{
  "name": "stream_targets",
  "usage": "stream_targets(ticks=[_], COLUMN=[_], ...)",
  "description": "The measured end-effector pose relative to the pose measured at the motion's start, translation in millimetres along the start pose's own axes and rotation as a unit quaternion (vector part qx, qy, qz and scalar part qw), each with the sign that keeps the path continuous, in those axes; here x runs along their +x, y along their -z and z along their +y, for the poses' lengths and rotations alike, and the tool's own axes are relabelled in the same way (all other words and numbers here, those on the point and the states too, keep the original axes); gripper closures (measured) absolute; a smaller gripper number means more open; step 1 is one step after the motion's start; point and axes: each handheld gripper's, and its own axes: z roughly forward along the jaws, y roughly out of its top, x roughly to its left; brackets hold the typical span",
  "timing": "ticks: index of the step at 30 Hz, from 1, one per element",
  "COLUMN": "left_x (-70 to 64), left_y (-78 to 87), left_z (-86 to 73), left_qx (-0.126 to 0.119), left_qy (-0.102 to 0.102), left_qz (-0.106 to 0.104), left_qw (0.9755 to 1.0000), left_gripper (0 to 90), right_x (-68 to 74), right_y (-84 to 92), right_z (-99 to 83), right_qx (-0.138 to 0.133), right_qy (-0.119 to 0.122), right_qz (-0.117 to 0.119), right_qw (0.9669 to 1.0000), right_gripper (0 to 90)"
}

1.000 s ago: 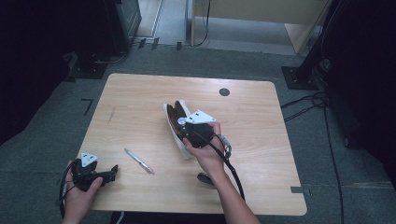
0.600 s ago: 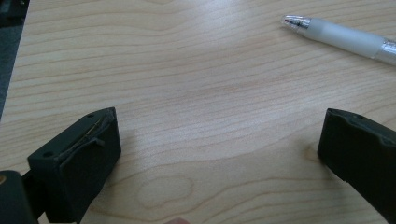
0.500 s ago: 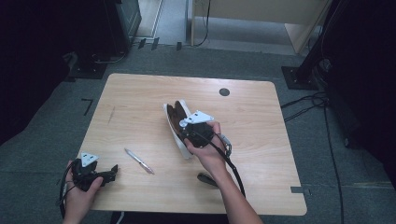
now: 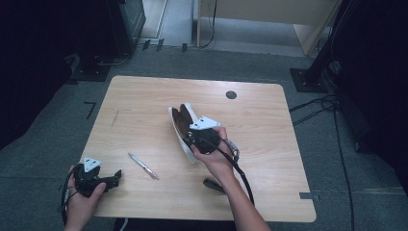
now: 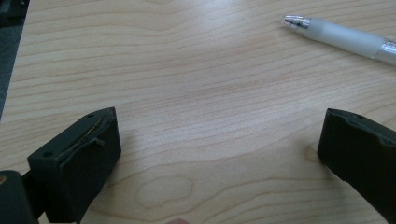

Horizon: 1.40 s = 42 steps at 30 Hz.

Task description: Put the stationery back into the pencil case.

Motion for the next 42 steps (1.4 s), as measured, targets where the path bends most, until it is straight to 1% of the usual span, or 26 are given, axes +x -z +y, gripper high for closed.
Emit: stream_targets(ticks=[5,8,10,12,13,15,18,21,25,27,29,33,35,40,42], left_x=[0.0,-0.1,-0.2,-0.3,-0.1,-0.4,-0.2,-0.1,0.1,-0.2,-0.3,-0.3,-0.3,-0.4,-0.4], left_y=[0.0,0.0,-0.1,-0.1,0.0,-0.1,-0.1,0.0,-0.1,-0.1,-0.1,-0.1,-0.1,-0.1,-0.1], left_z=[0.0,0.0,0.0,-0.1,0.0,-0.1,0.0,0.0,0.0,-0.1,-0.1,-0.1,-0.1,-0.1,-0.1], left_qx=[0.000,0.000,0.000,0.000,0.000,-0.001,0.000,0.000,0.000,0.000,0.000,0.000,-0.001,-0.001,-0.001], left_qy=[0.000,0.001,0.001,0.002,0.001,0.003,0.001,0.001,-0.001,0.000,0.000,0.000,0.000,0.000,0.000], left_qz=[0.000,0.000,0.000,0.000,0.000,-0.001,-0.001,-0.001,0.000,-0.001,-0.001,-0.001,-0.001,-0.001,-0.001], left_qw=[1.0000,1.0000,1.0000,1.0000,1.0000,1.0000,1.0000,1.0000,1.0000,1.0000,1.0000,1.0000,1.0000,1.0000,1.0000], left_gripper=[0.0,0.0,0.0,0.0,0.0,0.0,0.0,0.0,0.0,0.0,0.0,0.0,0.0,0.0,0.0], right_x=[-0.2,2.4,4.9,8.5,8.5,9.4,9.4,7.8,8.8,9.6,9.6,8.5,9.2,17.4,22.8], right_y=[7.5,10.1,8.4,2.0,2.0,-4.0,-11.6,-16.7,-13.0,-9.1,-5.0,-3.1,-0.6,13.6,20.1], right_z=[-2.3,-4.9,-7.4,-10.9,-10.9,-11.8,-9.6,-5.8,-0.4,1.2,2.2,0.9,0.2,1.2,2.1], right_qx=[-0.009,-0.004,0.006,0.021,0.021,0.024,0.024,0.015,-0.006,-0.016,-0.019,-0.014,-0.018,-0.036,-0.045], right_qy=[-0.002,0.001,0.000,0.001,0.001,0.001,-0.007,-0.013,-0.017,-0.013,-0.014,-0.013,-0.018,-0.017,-0.012], right_qz=[0.008,0.007,0.006,-0.003,-0.003,-0.010,-0.025,-0.040,-0.035,-0.034,-0.030,-0.024,-0.020,-0.001,0.007], right_qw=[0.9999,1.0000,1.0000,0.9998,0.9998,0.9997,0.9994,0.9990,0.9992,0.9992,0.9993,0.9995,0.9995,0.9992,0.9989], right_gripper=[82.9,86.2,87.1,87.5,87.5,87.5,87.5,87.5,87.3,87.3,87.2,86.4,85.6,83.9,83.4])
